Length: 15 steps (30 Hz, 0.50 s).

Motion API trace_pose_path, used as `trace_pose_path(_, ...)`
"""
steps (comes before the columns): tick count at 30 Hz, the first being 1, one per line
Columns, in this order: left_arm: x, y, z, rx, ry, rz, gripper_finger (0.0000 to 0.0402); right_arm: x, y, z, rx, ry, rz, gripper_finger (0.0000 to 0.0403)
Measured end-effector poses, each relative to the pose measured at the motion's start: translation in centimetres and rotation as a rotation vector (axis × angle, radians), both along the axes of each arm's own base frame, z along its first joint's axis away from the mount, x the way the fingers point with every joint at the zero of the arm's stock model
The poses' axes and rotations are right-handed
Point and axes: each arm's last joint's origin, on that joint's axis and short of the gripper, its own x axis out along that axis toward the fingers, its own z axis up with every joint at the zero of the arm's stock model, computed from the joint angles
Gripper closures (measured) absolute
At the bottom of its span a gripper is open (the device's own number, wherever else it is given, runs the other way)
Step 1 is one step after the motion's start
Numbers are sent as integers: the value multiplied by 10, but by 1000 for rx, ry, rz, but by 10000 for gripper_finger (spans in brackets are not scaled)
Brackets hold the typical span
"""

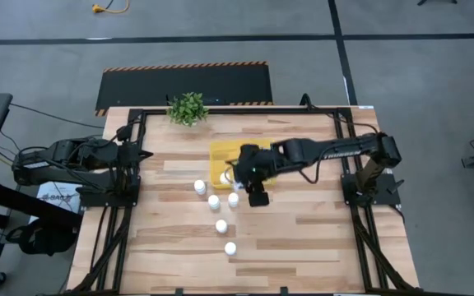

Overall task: Pick and place pill bottles into a basket
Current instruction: Put the white medicine bottle into the yellow bin

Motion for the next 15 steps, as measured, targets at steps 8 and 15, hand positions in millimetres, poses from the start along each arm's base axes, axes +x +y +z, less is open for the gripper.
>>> trace_pose_path(8,0,0,0,0,0,0,401,5,-47,-1,-52,0,-52,250)
trace_pose_path(15,0,0,0,0,0,0,401,9,-73,-24,-75,-24,-86,242)
